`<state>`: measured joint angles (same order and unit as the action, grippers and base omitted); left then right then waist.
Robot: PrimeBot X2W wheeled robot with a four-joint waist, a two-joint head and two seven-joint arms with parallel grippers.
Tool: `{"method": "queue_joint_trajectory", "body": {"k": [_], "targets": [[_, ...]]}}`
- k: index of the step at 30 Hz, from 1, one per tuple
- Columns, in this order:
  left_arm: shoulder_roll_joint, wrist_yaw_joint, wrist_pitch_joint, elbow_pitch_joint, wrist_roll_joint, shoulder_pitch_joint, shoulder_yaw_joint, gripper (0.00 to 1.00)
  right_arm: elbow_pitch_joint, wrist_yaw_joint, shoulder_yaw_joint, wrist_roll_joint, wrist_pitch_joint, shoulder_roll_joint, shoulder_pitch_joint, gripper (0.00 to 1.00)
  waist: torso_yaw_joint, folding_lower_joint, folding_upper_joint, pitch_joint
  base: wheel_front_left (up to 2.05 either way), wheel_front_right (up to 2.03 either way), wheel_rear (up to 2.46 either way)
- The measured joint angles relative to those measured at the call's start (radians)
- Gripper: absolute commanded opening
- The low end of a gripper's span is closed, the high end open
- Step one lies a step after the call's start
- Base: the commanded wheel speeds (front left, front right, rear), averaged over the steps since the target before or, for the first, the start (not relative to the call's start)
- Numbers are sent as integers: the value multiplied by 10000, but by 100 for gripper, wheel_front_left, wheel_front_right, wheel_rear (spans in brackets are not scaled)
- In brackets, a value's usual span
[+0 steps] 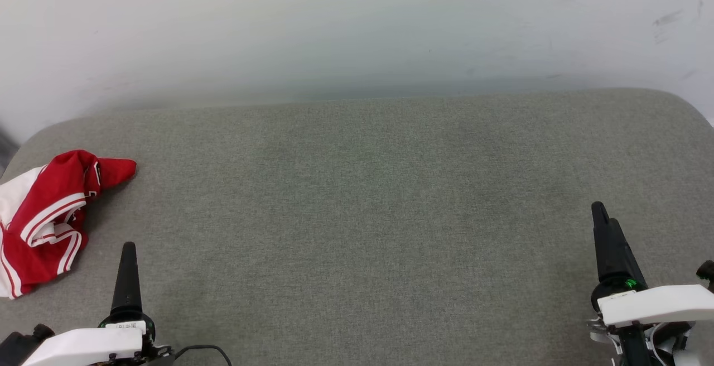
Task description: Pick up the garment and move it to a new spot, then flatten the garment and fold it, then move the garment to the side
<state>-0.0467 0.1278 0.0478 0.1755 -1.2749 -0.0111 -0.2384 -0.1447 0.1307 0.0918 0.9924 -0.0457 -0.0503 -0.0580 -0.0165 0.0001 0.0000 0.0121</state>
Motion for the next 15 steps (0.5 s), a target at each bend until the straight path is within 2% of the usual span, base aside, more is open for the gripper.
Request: {"method": "queue_joint_trajectory", "body": {"k": [7, 8, 15], "targets": [[-4, -29, 238, -842, 1542, 0, -132, 100, 805, 0, -268, -2027, -253, 0, -22, 100, -25, 0, 0, 47, 0, 0, 0], [-6, -150, 293, -1158, 1950, 0, -169, 100, 1024, 0, -360, -2573, -314, 0, -26, 100, -28, 0, 0, 62, 0, 0, 0], [-10, -646, 527, -2334, 3691, 70, 395, 100, 1540, 0, -732, -4230, -522, 0, -27, 100, -33, 0, 0, 104, 0, 0, 0]]}}
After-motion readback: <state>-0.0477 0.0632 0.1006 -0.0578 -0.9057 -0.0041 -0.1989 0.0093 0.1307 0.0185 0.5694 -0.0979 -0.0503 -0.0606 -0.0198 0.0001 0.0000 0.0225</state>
